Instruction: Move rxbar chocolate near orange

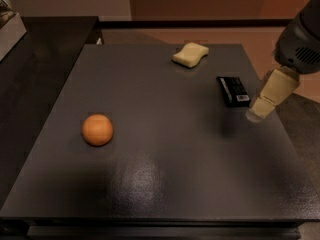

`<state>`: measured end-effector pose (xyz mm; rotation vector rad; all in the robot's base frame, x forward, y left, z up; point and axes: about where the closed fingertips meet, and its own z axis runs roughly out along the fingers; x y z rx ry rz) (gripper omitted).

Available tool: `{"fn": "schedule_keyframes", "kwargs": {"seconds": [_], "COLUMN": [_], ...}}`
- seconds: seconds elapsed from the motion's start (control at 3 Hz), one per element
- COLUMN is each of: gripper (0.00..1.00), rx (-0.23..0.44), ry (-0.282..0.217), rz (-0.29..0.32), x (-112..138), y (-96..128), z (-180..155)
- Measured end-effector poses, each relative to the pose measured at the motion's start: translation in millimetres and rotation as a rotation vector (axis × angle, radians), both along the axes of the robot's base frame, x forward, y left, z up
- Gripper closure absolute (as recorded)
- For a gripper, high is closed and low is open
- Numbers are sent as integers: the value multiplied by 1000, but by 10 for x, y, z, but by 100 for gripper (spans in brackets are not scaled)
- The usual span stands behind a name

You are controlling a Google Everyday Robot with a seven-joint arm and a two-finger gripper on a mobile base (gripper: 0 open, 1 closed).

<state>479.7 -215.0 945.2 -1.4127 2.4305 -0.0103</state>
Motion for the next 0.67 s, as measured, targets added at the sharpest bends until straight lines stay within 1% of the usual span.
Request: {"fn": "schedule_keyframes", "kwargs": {"seconds": [0.67], "gripper": [0], "rx": [47], "ry": [-46], "rz": [-329], "x": [480], "y": [-64], "z": [-346]}}
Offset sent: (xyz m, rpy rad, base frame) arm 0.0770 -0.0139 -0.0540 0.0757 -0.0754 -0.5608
